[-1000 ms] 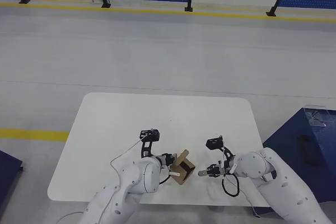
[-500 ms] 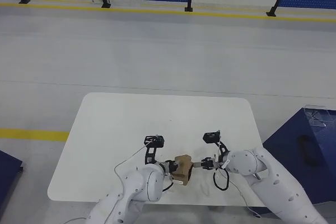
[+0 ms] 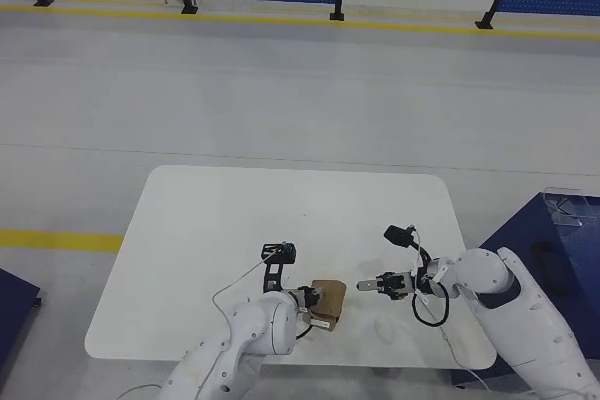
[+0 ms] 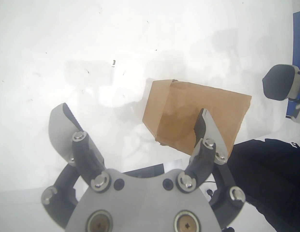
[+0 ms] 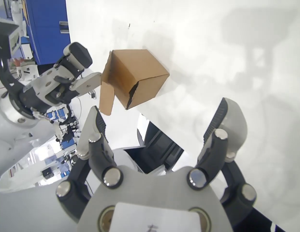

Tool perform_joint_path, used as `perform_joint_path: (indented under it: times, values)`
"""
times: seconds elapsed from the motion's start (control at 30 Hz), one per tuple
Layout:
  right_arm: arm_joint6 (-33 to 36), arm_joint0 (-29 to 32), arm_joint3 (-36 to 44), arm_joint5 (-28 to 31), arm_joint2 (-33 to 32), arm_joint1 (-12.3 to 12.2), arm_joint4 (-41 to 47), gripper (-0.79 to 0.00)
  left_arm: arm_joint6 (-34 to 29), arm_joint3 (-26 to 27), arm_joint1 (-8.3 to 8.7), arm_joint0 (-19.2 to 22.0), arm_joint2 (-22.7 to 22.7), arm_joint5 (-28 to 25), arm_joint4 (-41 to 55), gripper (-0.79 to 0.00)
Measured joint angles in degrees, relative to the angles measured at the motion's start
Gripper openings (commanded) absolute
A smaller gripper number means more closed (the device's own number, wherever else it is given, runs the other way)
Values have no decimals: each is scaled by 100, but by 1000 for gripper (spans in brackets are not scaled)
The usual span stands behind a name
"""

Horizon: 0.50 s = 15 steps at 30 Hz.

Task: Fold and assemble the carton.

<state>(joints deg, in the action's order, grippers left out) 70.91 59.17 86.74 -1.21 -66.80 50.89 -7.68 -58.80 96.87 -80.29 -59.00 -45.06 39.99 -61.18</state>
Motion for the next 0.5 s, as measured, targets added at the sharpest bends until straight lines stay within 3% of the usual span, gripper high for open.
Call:
perform_joint_path:
  times: [0.5]
  values:
    - [-910, 55, 376, -438, 681, 128, -1043, 0, -98, -62, -96, 0, -88, -108, -14, 0]
